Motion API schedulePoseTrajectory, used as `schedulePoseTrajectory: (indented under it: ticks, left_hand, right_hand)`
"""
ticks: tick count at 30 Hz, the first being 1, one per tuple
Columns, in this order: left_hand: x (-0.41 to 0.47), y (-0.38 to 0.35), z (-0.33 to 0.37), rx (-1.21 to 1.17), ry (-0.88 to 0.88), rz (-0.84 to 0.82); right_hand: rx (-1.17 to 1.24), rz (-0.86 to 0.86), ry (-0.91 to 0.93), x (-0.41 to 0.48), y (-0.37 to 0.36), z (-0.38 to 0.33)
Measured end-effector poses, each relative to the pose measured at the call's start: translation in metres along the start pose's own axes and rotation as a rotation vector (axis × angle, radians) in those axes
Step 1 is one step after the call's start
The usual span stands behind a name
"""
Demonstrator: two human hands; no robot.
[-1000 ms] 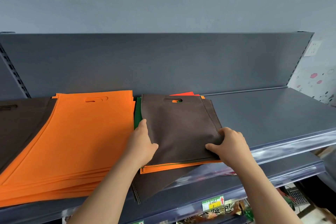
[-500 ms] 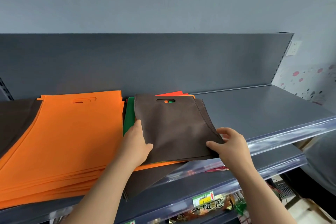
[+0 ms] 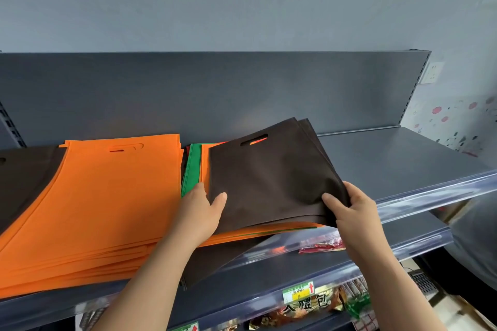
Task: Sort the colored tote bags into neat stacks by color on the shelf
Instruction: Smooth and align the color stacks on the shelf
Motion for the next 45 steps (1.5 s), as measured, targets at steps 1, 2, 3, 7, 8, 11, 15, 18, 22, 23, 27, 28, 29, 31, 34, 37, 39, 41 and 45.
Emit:
schedulePoseTrajectory:
  ticks: [1, 2, 3, 7, 8, 11, 15, 18, 22, 23, 27, 28, 29, 31, 34, 37, 39, 41, 45]
  left_hand:
    - [0.000, 0.000, 0.000, -0.025, 0.004, -0.007]
    - [-0.001, 0.000, 0.000, -0.048, 0.011, -0.014]
    - [-0.001, 0.000, 0.000, -0.076, 0.017, -0.021]
    - [-0.002, 0.009, -0.004, -0.285, -0.020, 0.020]
    - [-0.003, 0.015, -0.004, -0.320, -0.040, 0.055]
    - [-0.009, 0.033, -0.006, -0.306, -0.114, 0.171]
    - [-0.013, 0.059, -0.022, -0.275, -0.158, 0.285]
    - [-0.014, 0.082, -0.048, -0.257, -0.154, 0.340]
    - [-0.011, 0.120, -0.101, -0.248, -0.099, 0.408]
    - [-0.010, 0.132, -0.115, -0.242, -0.081, 0.428]
    - [-0.006, 0.185, -0.171, -0.221, -0.009, 0.490]
    - [-0.006, 0.199, -0.186, -0.212, 0.009, 0.506]
    - [-0.005, 0.213, -0.200, -0.201, 0.025, 0.520]
    - [-0.002, 0.239, -0.229, -0.181, 0.055, 0.543]
    - [0.003, 0.273, -0.272, -0.159, 0.093, 0.549]
    - [0.010, 0.303, -0.313, -0.123, 0.127, 0.540]
    - [0.016, 0.318, -0.334, -0.091, 0.143, 0.536]
    - [0.021, 0.330, -0.351, -0.069, 0.166, 0.518]
    - [0.030, 0.343, -0.374, -0.005, 0.192, 0.493]
  right_hand:
    - [0.023, 0.009, 0.009, -0.001, 0.001, -0.001]
    - [0.045, 0.019, 0.020, -0.002, 0.002, -0.003]
    - [0.057, 0.027, 0.030, -0.002, 0.002, -0.005]
    - [0.009, 0.006, 0.057, -0.007, -0.005, -0.009]
    - [-0.020, -0.004, 0.074, -0.009, -0.007, -0.011]
    - [-0.114, -0.033, 0.129, -0.013, -0.018, -0.018]
    - [-0.212, -0.057, 0.167, -0.019, -0.042, -0.033]
    - [-0.221, -0.105, 0.208, -0.027, -0.071, -0.047]
    - [-0.227, -0.189, 0.274, -0.041, -0.126, -0.069]
    - [-0.225, -0.207, 0.284, -0.045, -0.141, -0.076]
    - [-0.221, -0.275, 0.316, -0.067, -0.209, -0.105]
    - [-0.221, -0.292, 0.325, -0.074, -0.227, -0.114]
    - [-0.224, -0.305, 0.339, -0.080, -0.245, -0.121]
    - [-0.226, -0.333, 0.372, -0.095, -0.279, -0.136]
    - [-0.208, -0.380, 0.369, -0.119, -0.325, -0.154]
    - [-0.208, -0.422, 0.371, -0.142, -0.365, -0.168]
    - [-0.212, -0.455, 0.358, -0.155, -0.387, -0.175]
    - [-0.244, -0.479, 0.347, -0.166, -0.405, -0.179]
    - [-0.404, -0.542, 0.326, -0.183, -0.426, -0.186]
Point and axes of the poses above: each hand's wrist, its own x-axis towards the middle knuckle, its own y-axis out of the back of the hand, z = x × y, the point moved 2 cm from there along x, towards the middle knuckle, and after that the axes turned 12 degrees about y, right-handed, at the moved point
